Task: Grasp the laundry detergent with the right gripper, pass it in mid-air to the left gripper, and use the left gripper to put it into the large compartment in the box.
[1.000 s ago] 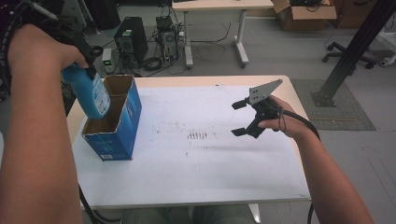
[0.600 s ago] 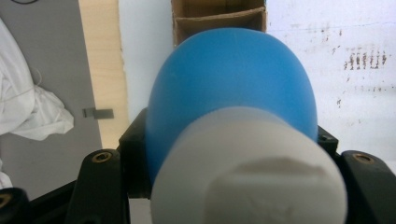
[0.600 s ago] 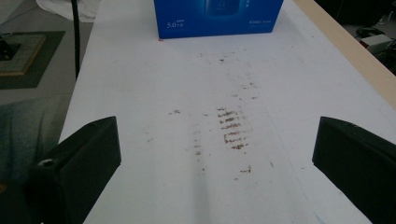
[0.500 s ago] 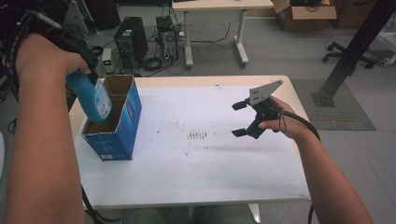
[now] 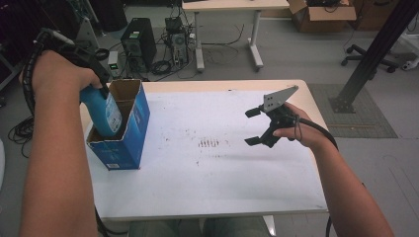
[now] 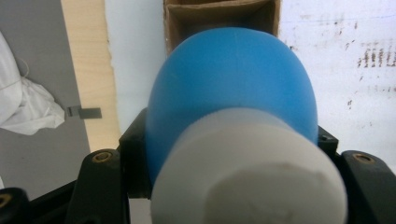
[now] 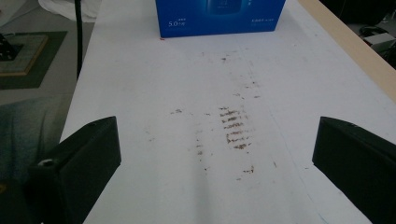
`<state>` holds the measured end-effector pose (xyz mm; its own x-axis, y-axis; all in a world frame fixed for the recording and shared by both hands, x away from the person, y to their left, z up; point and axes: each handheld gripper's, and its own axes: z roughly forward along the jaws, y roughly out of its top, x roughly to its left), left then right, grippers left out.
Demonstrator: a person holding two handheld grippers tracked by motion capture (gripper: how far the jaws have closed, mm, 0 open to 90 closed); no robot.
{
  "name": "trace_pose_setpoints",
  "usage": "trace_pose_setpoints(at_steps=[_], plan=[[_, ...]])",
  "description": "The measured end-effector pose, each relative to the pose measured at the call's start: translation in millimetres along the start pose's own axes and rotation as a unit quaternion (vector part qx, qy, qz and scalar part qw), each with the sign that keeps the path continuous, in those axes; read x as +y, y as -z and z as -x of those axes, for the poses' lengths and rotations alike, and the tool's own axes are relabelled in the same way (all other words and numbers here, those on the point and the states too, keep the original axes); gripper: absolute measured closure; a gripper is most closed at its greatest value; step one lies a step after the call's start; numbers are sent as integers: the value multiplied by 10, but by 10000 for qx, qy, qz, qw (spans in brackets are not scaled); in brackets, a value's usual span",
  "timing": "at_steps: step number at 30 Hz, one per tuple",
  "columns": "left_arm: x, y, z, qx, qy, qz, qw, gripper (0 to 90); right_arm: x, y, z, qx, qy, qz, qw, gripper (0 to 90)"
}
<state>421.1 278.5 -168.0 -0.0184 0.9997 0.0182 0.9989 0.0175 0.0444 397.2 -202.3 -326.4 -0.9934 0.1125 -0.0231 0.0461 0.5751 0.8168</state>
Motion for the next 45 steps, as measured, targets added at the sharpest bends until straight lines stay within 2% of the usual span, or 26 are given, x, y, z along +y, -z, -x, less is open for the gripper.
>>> trace_pose_setpoints(at_steps=[9, 45], plan=[[14, -209, -9, -130, -19, -65, 9999, 382, -19, -18, -9, 8, -37, -13, 10000, 13], [58, -1024, 21, -48, -6, -315, 9995, 382, -94, -63, -30, 78, -46, -6, 10000, 13]])
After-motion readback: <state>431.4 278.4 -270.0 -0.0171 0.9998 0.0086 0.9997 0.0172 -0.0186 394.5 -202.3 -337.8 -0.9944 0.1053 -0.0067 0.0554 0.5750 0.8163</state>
